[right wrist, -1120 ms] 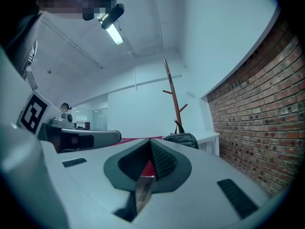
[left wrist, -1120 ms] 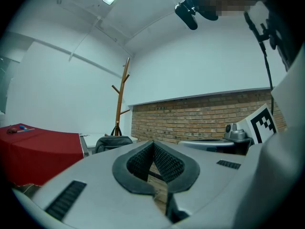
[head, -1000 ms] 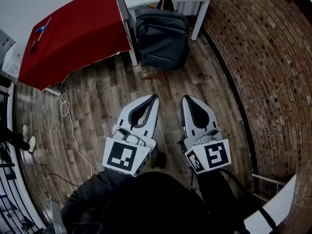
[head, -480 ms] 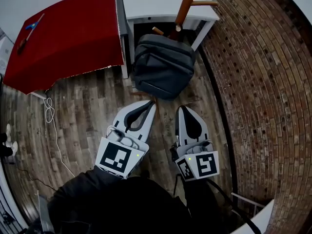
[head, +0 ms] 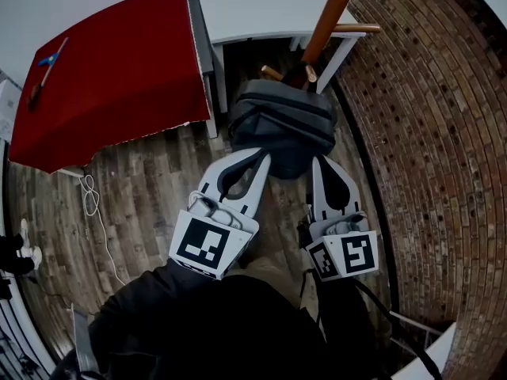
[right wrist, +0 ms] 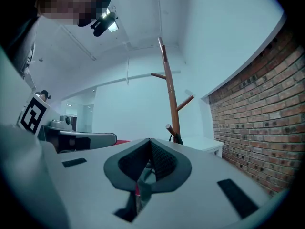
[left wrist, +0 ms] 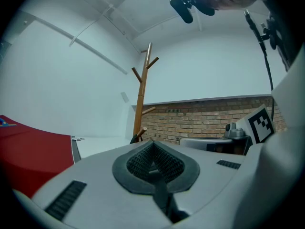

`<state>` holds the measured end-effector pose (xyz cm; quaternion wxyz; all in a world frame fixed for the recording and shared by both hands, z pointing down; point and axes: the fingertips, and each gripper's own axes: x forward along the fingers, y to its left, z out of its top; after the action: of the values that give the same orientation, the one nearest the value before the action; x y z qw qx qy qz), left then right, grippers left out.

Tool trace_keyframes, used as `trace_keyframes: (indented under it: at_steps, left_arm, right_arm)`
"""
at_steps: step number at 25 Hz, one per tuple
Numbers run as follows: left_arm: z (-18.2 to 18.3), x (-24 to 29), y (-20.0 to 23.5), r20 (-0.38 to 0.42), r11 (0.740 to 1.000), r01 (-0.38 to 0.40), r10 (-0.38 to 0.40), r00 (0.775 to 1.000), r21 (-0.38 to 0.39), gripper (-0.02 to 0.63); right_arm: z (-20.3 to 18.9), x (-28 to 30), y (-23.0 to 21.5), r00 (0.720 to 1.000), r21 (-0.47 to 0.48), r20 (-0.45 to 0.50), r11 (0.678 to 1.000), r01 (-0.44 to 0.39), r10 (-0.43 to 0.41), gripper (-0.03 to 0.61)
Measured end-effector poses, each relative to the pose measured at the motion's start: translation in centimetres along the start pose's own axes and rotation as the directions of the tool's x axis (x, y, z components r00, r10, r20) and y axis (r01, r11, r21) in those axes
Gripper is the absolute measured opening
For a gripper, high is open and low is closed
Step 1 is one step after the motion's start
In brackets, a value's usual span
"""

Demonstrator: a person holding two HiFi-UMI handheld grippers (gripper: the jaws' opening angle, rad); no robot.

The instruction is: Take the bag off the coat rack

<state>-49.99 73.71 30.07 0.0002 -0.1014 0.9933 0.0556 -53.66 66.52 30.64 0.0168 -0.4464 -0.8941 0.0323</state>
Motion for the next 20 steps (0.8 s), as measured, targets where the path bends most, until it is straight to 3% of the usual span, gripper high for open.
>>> trace_keyframes:
  at_steps: [20]
  left_arm:
    - [-0.8, 11.6, 5.2, -0.030, 0.999, -0.034, 0.034, 0.999, 0.001, 0.009]
  right_arm:
    - [0.4, 9.7, -8.6, 1.000, -0.013, 0.014, 1.000, -0.016, 0.016, 0.005]
